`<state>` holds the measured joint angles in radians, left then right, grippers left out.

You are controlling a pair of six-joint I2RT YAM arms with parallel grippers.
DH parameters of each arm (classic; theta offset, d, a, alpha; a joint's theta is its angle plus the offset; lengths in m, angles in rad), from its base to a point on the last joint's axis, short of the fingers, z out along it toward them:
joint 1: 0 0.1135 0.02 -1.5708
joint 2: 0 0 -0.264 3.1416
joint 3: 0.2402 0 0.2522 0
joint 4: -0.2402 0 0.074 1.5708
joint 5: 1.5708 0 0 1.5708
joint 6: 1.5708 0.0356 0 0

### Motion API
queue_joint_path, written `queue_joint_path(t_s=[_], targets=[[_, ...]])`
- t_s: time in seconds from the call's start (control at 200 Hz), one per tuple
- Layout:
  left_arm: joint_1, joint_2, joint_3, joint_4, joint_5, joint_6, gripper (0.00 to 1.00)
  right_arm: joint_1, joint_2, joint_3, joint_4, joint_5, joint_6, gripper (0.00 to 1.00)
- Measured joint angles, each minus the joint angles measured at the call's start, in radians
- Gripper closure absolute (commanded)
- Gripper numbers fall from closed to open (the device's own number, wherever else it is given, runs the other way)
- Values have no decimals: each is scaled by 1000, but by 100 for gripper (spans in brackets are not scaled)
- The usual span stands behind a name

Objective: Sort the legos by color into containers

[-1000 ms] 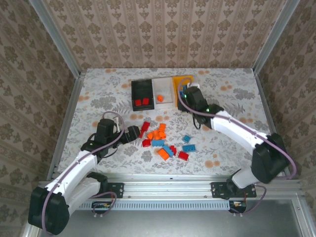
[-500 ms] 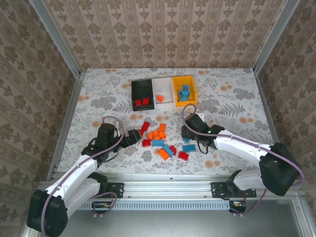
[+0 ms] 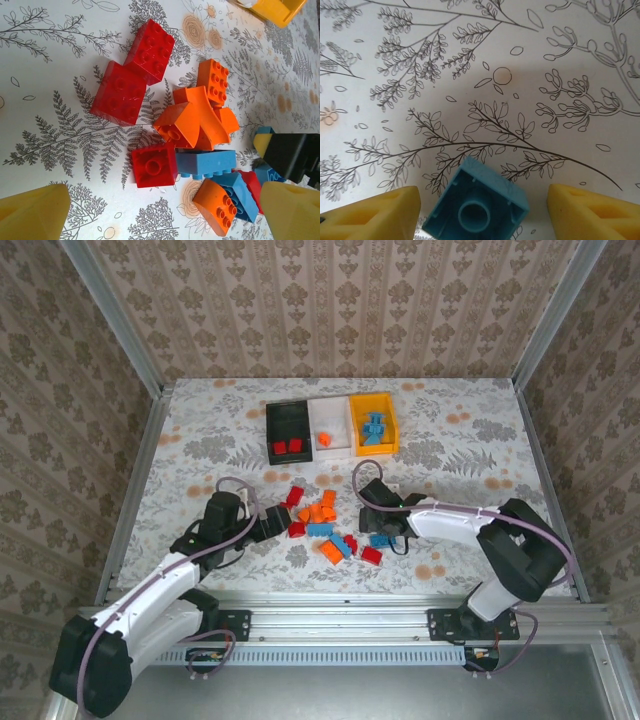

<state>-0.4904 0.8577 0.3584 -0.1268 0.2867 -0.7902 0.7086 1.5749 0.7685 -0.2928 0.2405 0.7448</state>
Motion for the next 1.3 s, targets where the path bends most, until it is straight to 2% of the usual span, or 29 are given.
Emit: queue_joint_path(t_s=[0.29,0.485,0.925,1.1,1.18,1.3], targets=[[0,-2,0,-3,-6,0,0,3,37,31,-29,40,-5,52],[0,-2,0,-8,-8,0,0,4,56,56,-40,48,-10,57],[0,21,2,-8,-22,1,0,11,85,98,16,65,-70,58],[0,61,17,-8,-22,1,0,1,85,182,10,102,-126,58],[0,86,38,-10,-25,5,0,-27,88,247,6,109,-158,58],[3,138,79,-5,-25,9,0,-121,136,386,5,120,-206,58]])
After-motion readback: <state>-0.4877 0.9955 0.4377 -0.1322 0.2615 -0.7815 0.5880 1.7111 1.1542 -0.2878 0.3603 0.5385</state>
